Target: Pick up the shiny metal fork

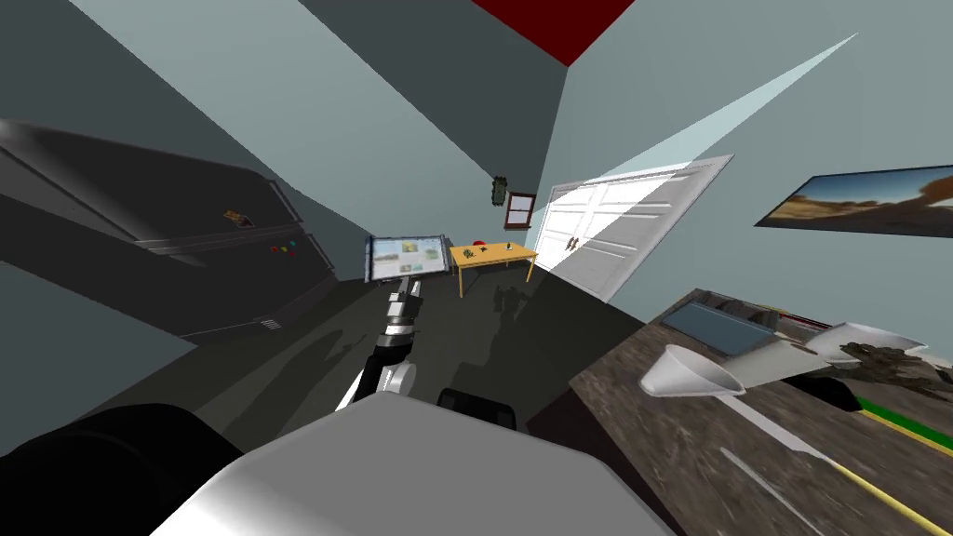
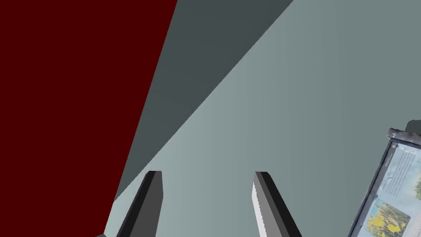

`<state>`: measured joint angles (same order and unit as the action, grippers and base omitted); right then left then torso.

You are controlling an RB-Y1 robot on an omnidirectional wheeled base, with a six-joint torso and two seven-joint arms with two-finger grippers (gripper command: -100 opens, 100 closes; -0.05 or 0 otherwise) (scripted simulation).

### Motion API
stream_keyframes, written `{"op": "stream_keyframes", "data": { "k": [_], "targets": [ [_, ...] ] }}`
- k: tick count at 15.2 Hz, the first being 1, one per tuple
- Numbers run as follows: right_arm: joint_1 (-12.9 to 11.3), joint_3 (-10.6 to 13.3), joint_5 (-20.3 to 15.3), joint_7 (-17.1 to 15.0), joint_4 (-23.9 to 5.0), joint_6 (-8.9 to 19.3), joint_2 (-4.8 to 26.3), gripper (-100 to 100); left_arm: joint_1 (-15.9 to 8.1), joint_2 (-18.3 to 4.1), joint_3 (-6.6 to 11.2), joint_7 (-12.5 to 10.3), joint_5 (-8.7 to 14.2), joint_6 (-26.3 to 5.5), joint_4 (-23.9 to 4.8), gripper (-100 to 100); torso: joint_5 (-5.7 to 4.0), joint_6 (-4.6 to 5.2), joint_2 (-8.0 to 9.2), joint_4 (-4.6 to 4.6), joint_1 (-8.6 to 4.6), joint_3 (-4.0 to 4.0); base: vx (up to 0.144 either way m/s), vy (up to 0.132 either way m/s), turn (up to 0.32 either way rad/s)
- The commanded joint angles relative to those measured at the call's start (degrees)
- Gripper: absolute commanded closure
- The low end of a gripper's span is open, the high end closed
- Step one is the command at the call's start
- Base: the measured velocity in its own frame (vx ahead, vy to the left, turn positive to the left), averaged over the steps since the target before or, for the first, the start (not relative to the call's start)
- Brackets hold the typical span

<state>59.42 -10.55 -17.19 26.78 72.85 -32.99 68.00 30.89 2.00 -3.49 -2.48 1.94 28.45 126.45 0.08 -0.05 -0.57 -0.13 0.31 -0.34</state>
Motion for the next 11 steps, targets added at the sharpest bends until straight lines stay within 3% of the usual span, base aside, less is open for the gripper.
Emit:
{"op": "stream_keyframes", "data": {
  "k": [1,5,11],
  "targets": [
    [2.1,0.1,-1.2,0.9,-1.9,0.6,2.0,-100,0.0,0.0,0.0,0.0,0.0,0.0,0.0,0,0.0,0.0,0.0,0.0,0.0,0.0,0.133,0.039,0.154],
    [5.1,1.1,-3.4,2.4,-6.3,0.5,4.9,-100,0.0,0.0,0.0,0.0,0.0,0.0,0.0,0,0.01,0.02,0.11,0.02,-0.07,0.06,0.128,0.025,0.139],
    [8.1,3.2,-5.7,3.8,-10.4,0.5,7.0,-100,0.0,0.0,0.01,0.0,0.0,0.0,0.0,0,-0.06,0.04,0.17,0.04,-0.24,0.1,0.108,-0.013,0.112]
  ]
}}
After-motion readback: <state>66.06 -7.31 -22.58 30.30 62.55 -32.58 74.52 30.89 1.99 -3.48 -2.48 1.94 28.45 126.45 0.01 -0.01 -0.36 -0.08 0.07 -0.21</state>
